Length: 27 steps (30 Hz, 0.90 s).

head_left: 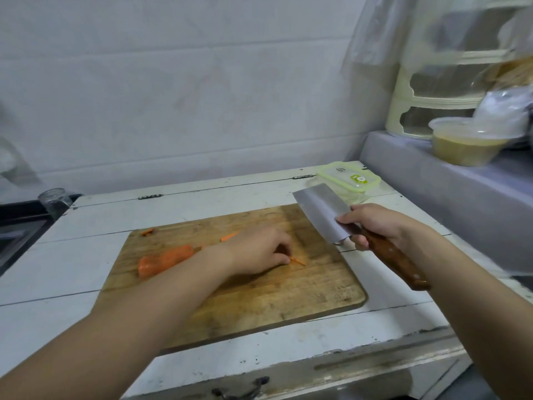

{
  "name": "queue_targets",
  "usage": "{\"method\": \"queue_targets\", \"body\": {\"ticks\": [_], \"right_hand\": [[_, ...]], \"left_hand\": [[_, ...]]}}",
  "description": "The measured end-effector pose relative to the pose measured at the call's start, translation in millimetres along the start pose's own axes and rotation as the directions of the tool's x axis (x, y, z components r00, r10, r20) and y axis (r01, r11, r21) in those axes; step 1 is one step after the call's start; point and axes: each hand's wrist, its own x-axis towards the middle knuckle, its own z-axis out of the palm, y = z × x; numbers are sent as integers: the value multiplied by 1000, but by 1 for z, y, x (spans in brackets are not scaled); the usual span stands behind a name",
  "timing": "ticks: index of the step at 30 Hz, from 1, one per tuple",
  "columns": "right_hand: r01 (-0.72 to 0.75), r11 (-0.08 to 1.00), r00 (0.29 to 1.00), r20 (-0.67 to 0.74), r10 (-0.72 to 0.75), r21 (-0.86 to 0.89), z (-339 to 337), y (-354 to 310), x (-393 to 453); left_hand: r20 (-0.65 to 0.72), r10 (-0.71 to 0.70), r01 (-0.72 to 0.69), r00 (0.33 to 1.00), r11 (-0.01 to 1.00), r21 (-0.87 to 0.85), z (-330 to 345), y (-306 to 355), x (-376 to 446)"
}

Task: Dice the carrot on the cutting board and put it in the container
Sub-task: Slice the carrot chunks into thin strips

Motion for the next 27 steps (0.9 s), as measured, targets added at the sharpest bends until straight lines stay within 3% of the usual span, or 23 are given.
{"method": "queue_targets", "body": {"ticks": [5, 7, 10, 15, 18, 22, 27], "right_hand": [[88, 957, 991, -72, -112, -276, 12, 0, -6], [114, 933, 985, -84, -151, -341, 15, -1, -7], [121, 854, 978, -86, -189, -506, 17, -7, -10], [135, 672, 970, -39, -238, -728, 30, -19, -13], [129, 556, 972, -8, -237, -821, 50, -24, -21], [142, 432, 970, 39, -239, -891, 76, -27, -31], [23, 290, 981, -34, -191, -957, 97, -21, -23]], "left_hand": [[-145, -155, 151, 977, 988, -38, 11, 8, -7], [-227, -273, 274, 935, 961, -24, 17, 6, -6], [-287, -392, 367, 874, 920, -138, 22, 4, -6], [-353, -372, 339, 858, 928, -152, 28, 3, -21], [-303, -388, 371, 870, 922, -114, 42, 3, -30], [-366, -481, 445, 797, 877, -182, 54, 1, -29], [-365, -472, 399, 803, 880, -259, 49, 6, -30]]}}
